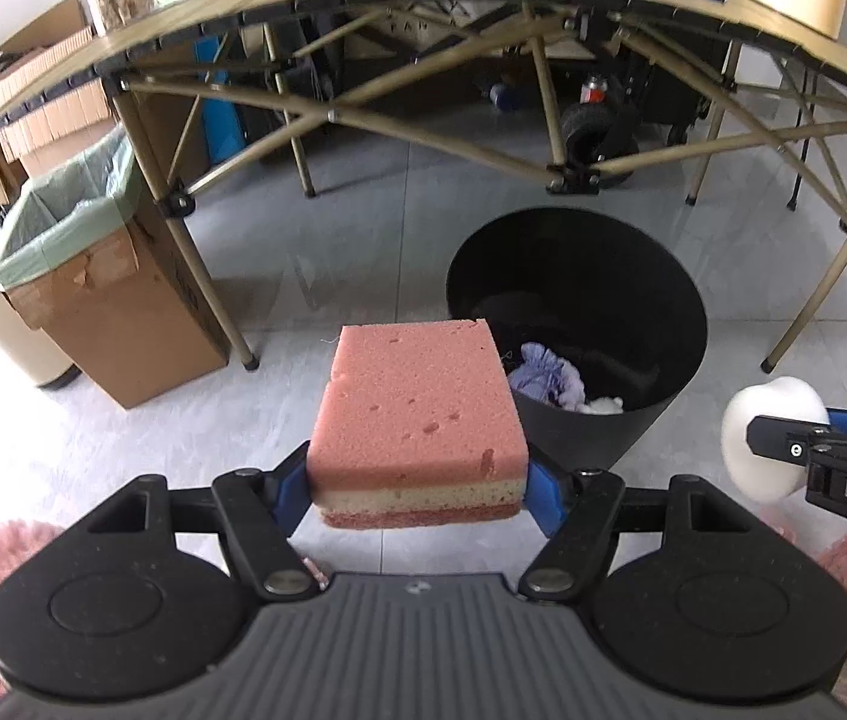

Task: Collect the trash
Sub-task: 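Carry the sponge and tape roll with both tools toward the black bin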

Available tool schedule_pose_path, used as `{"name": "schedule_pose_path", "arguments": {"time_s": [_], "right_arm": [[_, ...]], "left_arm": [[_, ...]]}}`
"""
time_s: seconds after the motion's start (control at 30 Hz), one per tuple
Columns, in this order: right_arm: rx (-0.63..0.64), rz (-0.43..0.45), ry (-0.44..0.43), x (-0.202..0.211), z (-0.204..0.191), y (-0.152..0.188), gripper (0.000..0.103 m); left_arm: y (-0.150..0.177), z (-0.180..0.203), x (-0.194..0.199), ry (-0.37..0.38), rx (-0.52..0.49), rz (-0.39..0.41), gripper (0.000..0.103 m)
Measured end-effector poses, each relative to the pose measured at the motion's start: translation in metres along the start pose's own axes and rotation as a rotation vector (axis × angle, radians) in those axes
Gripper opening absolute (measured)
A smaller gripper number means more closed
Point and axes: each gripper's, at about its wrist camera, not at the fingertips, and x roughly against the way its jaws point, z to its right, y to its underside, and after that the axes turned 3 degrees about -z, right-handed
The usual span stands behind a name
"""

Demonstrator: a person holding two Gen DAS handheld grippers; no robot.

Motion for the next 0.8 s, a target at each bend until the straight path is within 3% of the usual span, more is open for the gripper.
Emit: {"name": "schedule_pose_path", "arguments": {"time_s": [0.8], "right_arm": [[0.006, 0.003, -0.011, -0.026, -0.004, -0.035, 0.028]], "left_arm": [[-0.023, -0.006, -0.043, -0.034, 0.063, -0.095, 0.071]]}}
